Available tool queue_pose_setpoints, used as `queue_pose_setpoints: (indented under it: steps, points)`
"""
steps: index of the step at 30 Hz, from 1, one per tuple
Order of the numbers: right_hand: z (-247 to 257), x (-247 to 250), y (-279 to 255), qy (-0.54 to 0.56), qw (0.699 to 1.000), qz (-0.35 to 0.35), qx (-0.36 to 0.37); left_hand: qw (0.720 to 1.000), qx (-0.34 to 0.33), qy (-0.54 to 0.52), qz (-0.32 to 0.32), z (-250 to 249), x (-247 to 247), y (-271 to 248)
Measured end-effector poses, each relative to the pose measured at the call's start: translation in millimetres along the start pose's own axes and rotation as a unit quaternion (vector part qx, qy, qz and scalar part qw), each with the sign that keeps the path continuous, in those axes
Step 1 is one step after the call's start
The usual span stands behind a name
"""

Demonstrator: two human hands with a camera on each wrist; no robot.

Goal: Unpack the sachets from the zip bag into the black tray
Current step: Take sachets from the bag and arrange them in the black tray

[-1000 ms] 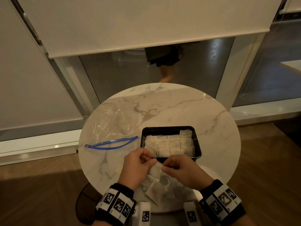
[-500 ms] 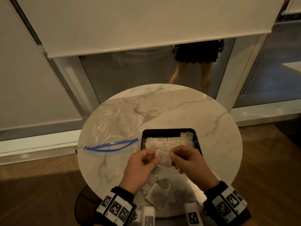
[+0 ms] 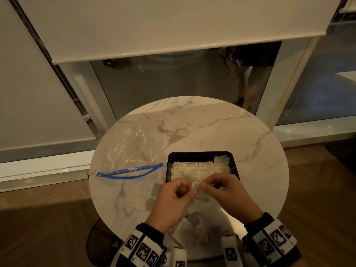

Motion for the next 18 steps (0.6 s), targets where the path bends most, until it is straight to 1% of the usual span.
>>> queue_pose_setpoints:
  steps: [2, 4, 6, 9, 10, 12, 14, 15, 16, 18]
  points:
    - [2, 6, 0, -0.034, 0.999, 0.012, -0.009, 1.000, -0.002, 0.000, -0.006, 2, 0, 1]
    - [3, 10, 0, -0.067, 0.997, 0.041, -0.024, 1.000, -0.004, -0.005, -0.015, 2, 0, 1]
    - [4, 16, 1, -0.077, 0.995, 0.056, -0.032, 1.000, -0.012, -0.012, -0.016, -3, -1, 1]
    - [3, 38, 5, -0.110, 0.993, 0.030, -0.033, 0.999, -0.012, 0.008, -0.040, -3, 5, 2]
    - [1, 48, 7, -0.128, 0.991, 0.012, -0.036, 0.998, -0.007, 0.038, -0.052, 0, 9, 2]
    - [-2, 70, 13, -0.174, 0.984, -0.025, -0.041, 0.985, -0.015, 0.151, -0.078, 3, 18, 5]
    - [-9, 84, 22, -0.229, 0.971, -0.043, -0.049, 0.957, -0.032, 0.273, -0.089, 6, 22, 8]
    - [-12, 87, 26, -0.249, 0.966, -0.045, -0.052, 0.944, -0.029, 0.318, -0.088, 7, 22, 9]
    - [-16, 88, 31, -0.266, 0.961, -0.045, -0.055, 0.934, -0.022, 0.347, -0.085, 8, 21, 11]
    - [-22, 86, 41, -0.302, 0.951, -0.031, -0.064, 0.924, -0.017, 0.373, -0.084, 8, 20, 13]
Point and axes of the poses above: each hand's wrist, its own y-axis towards the middle knuckle, its own x-axis out of the back of the hand, z = x × y, the point moved 7 cm from there along y, towards the middle knuckle, and after that the axes turned 7 degrees about z, right-handed, at the moved point
